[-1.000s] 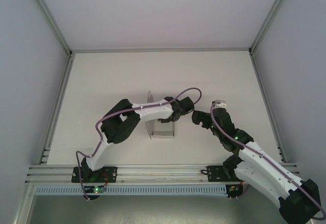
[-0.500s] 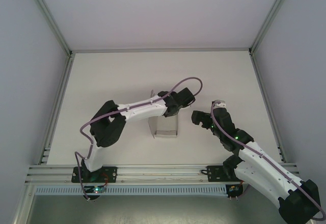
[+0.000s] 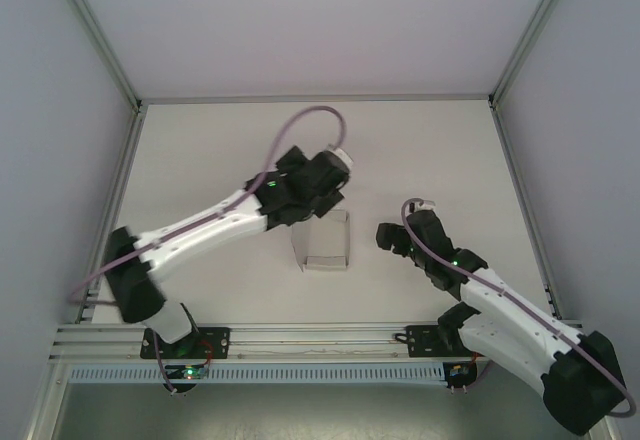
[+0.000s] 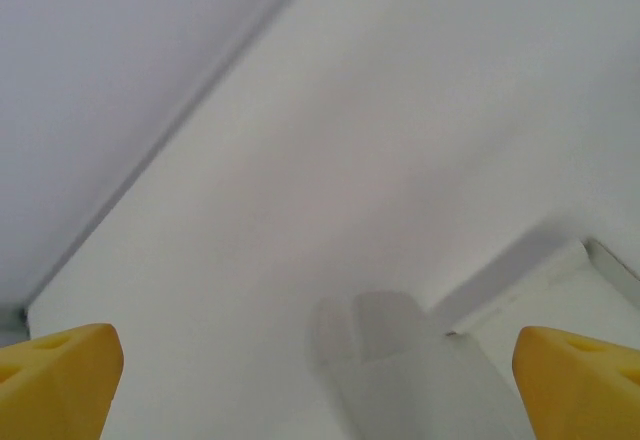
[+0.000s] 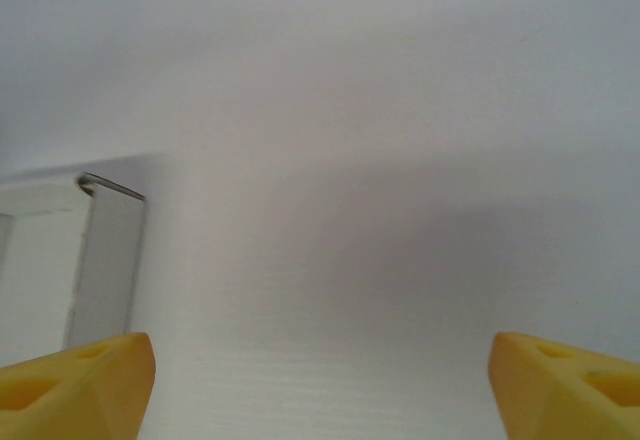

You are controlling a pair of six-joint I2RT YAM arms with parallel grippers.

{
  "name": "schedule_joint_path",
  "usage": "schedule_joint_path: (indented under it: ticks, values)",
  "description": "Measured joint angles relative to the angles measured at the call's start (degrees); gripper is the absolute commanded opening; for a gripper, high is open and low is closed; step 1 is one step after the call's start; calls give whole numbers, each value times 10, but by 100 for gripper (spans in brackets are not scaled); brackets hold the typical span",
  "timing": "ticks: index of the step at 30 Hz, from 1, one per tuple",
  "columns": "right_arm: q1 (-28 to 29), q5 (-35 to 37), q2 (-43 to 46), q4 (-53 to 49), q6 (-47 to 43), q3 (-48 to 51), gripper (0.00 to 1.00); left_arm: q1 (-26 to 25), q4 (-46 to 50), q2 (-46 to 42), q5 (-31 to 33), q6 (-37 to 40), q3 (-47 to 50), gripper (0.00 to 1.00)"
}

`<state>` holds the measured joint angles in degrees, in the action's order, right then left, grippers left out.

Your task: Assemble paper box

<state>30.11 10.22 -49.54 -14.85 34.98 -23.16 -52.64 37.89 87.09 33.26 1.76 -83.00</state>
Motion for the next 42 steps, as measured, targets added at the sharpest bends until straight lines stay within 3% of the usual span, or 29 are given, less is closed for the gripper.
schedule_joint_path:
  ticks: [4, 8, 13, 17, 27, 32, 35, 38, 42]
  values:
    - [0, 2, -63, 5, -11, -28, 88, 30, 19, -131, 36, -148, 82, 100]
    - [0, -17, -123, 28, -77, -69, 92, 48, 35, -241, 25, -255, 205, 100]
    - [4, -133, -246, 53, -226, -180, 88, 47, 54, -372, -6, -348, 343, 100]
    - [20, -218, -341, 73, -316, -256, 85, 47, 66, -432, -5, -393, 378, 100]
    - [45, -250, -494, 63, -415, -341, 70, 47, 68, -430, 0, -420, 394, 100]
    - [45, -235, -506, 64, -416, -343, 59, 47, 68, -417, 0, -420, 394, 100]
    - [49, -216, -506, 67, -409, -343, 44, 47, 68, -416, 0, -420, 394, 100]
    - [54, -193, -506, 72, -395, -342, 36, 47, 67, -416, 3, -420, 394, 100]
    - [62, -162, -506, 80, -377, -336, 34, 47, 67, -416, 5, -420, 394, 100]
